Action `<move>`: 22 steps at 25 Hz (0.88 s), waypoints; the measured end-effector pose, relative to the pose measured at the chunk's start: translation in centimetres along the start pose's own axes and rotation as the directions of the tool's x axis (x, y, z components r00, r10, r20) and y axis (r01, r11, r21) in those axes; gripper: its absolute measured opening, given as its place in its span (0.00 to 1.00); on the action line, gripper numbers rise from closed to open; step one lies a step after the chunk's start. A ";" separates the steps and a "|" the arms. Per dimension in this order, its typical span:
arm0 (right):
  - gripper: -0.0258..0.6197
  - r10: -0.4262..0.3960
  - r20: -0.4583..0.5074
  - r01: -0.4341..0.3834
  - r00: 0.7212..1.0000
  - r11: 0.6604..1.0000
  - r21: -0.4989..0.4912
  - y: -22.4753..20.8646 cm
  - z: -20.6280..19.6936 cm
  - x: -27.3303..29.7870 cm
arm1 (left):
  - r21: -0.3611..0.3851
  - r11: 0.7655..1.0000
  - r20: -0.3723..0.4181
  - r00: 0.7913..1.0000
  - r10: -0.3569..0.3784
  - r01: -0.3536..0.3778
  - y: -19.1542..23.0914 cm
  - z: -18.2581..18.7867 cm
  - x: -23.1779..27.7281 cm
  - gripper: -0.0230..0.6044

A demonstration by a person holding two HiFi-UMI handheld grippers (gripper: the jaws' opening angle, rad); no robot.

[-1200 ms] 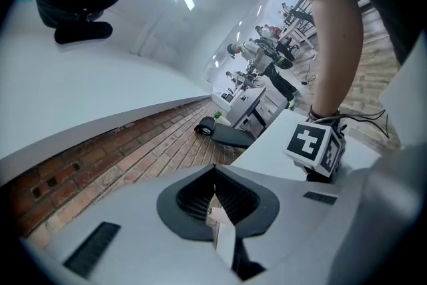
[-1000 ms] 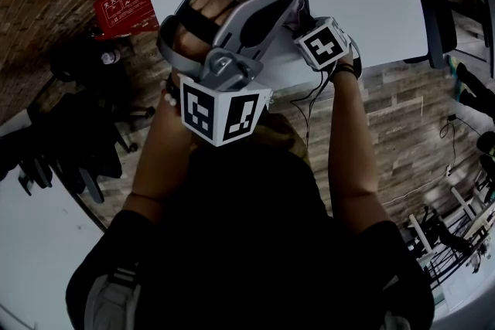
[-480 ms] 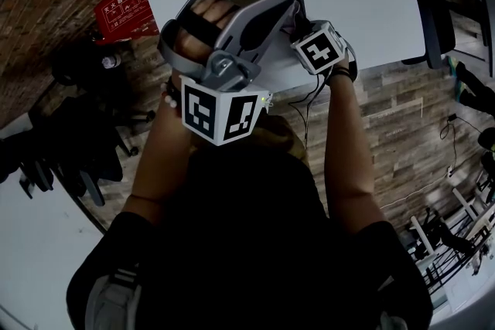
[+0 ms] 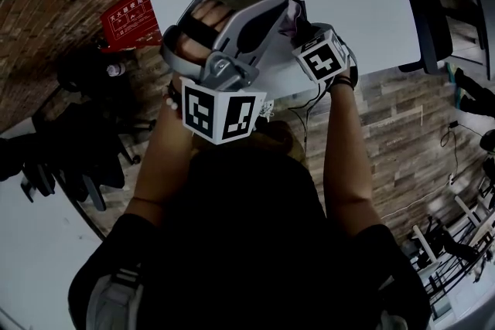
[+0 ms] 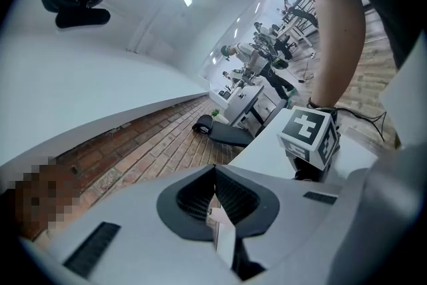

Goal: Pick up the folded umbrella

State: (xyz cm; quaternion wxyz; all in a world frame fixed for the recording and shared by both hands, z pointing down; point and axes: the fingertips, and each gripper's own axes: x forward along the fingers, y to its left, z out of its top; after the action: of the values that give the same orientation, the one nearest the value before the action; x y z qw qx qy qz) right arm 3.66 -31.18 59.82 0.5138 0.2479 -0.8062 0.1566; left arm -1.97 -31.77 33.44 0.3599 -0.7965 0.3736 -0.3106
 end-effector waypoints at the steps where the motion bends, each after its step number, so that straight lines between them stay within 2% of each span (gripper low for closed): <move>1: 0.38 -0.006 0.015 0.006 1.000 1.000 0.006 -0.2 0.2 -0.5 | 0.001 1.000 0.001 1.000 0.001 -0.001 0.1 0.2 0.0 0.06; 11: 0.38 -0.075 0.135 0.072 0.988 0.997 0.027 -1.4 1.6 -5.8 | 0.019 0.999 -0.009 0.999 0.031 -0.031 0.5 2.0 -0.3 0.06; 19: 0.38 -0.148 0.269 0.139 0.952 0.989 0.052 -1.9 3.1 -11.8 | 0.003 0.998 -0.028 0.997 0.067 -0.067 0.9 3.9 -1.2 0.06; 22: 0.38 -0.153 0.327 0.144 0.933 0.988 0.054 -1.5 3.5 -14.3 | 0.021 0.997 -0.032 0.997 0.074 -0.073 0.7 5.0 -1.8 0.06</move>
State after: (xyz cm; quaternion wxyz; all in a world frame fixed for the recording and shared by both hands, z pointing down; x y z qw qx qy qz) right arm 6.86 -30.80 45.41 0.3785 0.3382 -0.8574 0.0853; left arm 0.67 -28.90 29.75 0.3727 -0.7735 0.4054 -0.3138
